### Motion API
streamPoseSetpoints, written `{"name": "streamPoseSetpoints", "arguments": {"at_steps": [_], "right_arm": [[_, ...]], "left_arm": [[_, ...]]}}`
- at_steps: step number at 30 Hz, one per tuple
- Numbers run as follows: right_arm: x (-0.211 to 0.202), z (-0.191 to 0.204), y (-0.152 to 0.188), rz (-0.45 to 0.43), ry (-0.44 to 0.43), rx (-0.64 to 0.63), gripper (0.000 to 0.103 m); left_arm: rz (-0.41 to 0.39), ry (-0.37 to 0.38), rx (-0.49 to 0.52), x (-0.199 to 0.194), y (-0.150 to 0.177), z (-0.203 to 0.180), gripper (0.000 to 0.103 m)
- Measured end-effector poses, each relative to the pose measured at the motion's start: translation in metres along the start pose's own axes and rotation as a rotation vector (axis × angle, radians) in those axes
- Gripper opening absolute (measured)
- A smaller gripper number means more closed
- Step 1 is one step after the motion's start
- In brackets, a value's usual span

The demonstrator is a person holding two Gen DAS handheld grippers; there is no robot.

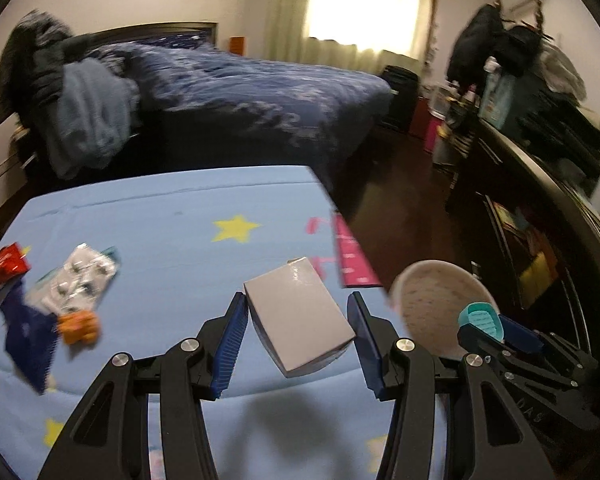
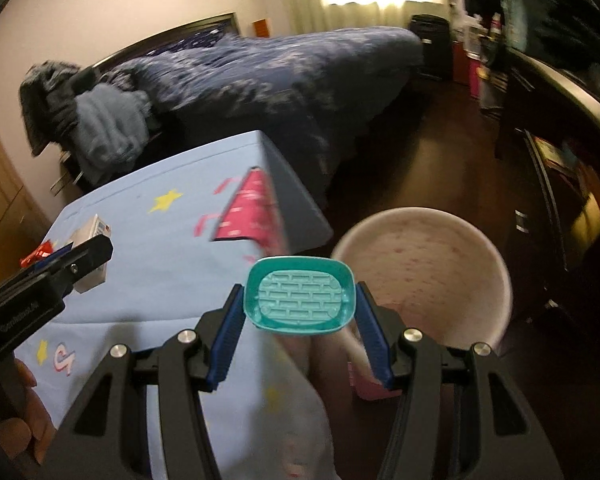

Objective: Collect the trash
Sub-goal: 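Carry box and soap dish over the wastebasket and open both tools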

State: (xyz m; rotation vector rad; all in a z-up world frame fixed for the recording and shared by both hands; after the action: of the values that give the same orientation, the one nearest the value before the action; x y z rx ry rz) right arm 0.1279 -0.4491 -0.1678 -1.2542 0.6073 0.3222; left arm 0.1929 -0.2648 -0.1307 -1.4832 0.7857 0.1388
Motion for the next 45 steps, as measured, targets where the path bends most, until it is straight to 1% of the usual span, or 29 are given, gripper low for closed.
{"name": "streamPoseSetpoints", "arguments": {"at_steps": [4, 10, 17, 22, 29, 36, 39, 45], "right_arm": [[-0.005, -0.030, 0.001, -0.014, 0.043, 0.047, 0.055], [-0.008, -0.070, 0.003, -0.032, 0.101, 0.109, 0.055], [-0.003, -0.103, 0.004, -0.044, 0.161, 0.158, 0.055], [0.007, -0.123, 0.008, -0.040, 0.197, 0.184, 0.055], [0.030, -0.142, 0.015, -0.011, 0.222, 0.207, 0.055], [0.050, -0.147, 0.025, 0.026, 0.228, 0.199, 0.055], [0.054, -0.150, 0.027, 0.032, 0.232, 0.200, 0.055], [0.060, -0.154, 0.027, 0.035, 0.242, 0.200, 0.055]], "left_arm": [[0.004, 0.041, 0.037, 0.011, -0.005, -0.028, 0.051], [0.030, 0.113, 0.082, 0.032, -0.009, -0.071, 0.051], [0.066, 0.161, 0.127, 0.059, -0.010, -0.112, 0.051], [0.081, 0.170, 0.152, 0.079, -0.013, -0.132, 0.051], [0.109, 0.164, 0.194, 0.106, -0.009, -0.156, 0.051], [0.158, 0.150, 0.197, 0.131, -0.003, -0.166, 0.052], [0.188, 0.149, 0.196, 0.142, -0.001, -0.170, 0.052], [0.220, 0.140, 0.200, 0.155, 0.003, -0.174, 0.052]]}}
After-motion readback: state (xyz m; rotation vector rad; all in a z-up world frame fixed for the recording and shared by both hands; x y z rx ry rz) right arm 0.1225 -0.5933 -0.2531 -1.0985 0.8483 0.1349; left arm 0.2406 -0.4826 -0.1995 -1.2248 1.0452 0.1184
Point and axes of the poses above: each gripper's, at about its wrist camera, not at the fingertips, and x roughly the way its jaws point, z to its left, y to its underside, the point moved 1 cm from there along x, roughly the way its jaws point, and after that the axes turned 9 degrees about -z, right-handed, at the moved point
